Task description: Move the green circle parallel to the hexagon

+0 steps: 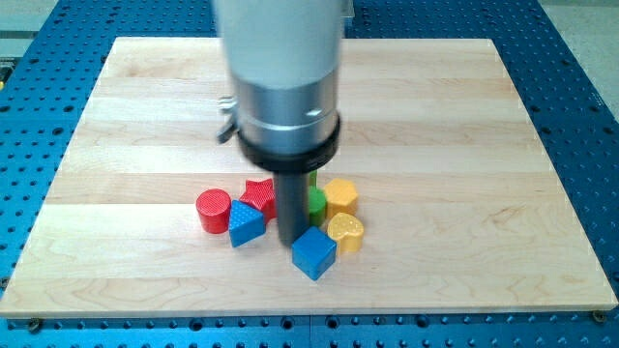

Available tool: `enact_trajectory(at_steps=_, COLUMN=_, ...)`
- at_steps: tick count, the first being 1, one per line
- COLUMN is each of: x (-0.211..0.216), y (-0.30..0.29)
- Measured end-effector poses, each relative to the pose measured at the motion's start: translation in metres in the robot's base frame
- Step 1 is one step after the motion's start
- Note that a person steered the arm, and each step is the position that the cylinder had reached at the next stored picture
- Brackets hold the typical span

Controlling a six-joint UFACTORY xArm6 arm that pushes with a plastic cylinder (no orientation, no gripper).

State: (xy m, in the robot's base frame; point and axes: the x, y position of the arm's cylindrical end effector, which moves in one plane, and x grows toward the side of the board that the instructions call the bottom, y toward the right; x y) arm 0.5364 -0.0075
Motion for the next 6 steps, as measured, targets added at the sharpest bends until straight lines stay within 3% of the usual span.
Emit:
enact_trajectory(at_steps=1, x=-0.039, y=-0.006)
enact_trajectory(at_steps=3, x=-0.074, y=0.094)
enact_trajectory(at_steps=4, x=-0.121, y=0.112)
enact_trajectory(at_steps=6, x=-0.161, y=0.146)
